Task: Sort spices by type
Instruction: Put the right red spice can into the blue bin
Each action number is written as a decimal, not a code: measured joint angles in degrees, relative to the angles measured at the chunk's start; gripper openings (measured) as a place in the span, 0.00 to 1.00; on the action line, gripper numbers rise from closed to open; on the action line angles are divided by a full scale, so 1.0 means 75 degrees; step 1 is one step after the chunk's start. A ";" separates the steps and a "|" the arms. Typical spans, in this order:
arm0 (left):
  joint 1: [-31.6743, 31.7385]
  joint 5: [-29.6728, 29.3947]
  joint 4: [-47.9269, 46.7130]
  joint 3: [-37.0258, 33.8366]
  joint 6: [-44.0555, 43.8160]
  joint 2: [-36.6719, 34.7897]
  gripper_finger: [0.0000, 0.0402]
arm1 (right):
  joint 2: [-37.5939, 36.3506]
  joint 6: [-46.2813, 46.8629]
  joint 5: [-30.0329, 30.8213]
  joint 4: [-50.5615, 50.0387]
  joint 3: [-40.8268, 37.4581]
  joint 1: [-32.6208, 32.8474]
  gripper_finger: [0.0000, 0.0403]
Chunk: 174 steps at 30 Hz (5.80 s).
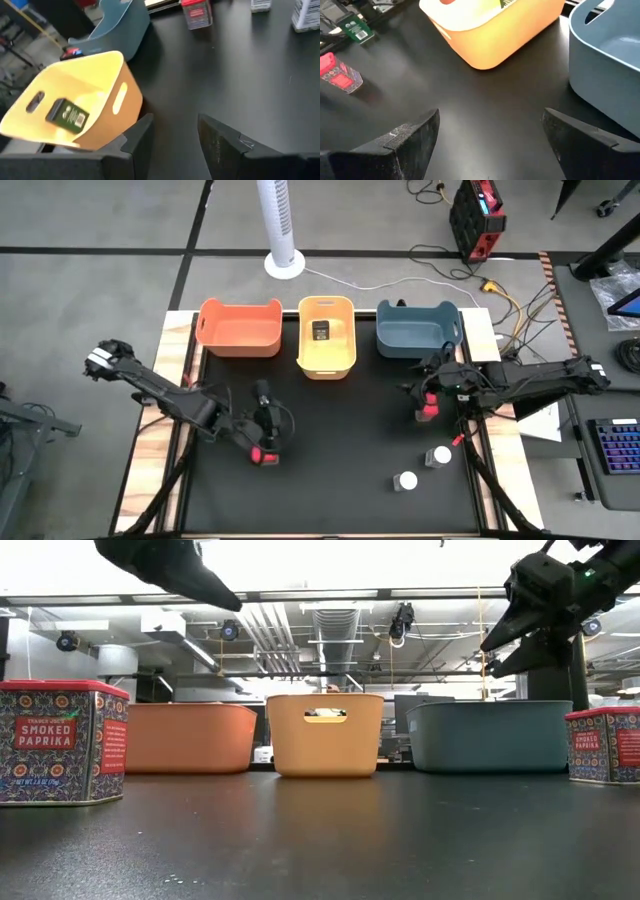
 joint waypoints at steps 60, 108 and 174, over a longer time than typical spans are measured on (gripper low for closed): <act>-0.1069 -0.2184 0.0836 -0.1888 0.1049 -0.2450 0.21 | 0.3193 0.6356 -0.2296 -0.6997 0.3375 0.0627 0.87; -0.1069 -0.2316 0.0810 -0.1909 0.1041 -0.2461 0.21 | 0.4587 0.5264 -0.2695 -0.5056 0.2263 0.0149 0.51; -0.1054 -0.2331 0.0982 -0.1912 0.0817 -0.2458 0.21 | 0.8119 -0.1951 -0.1466 -0.6642 0.7392 -0.8121 0.51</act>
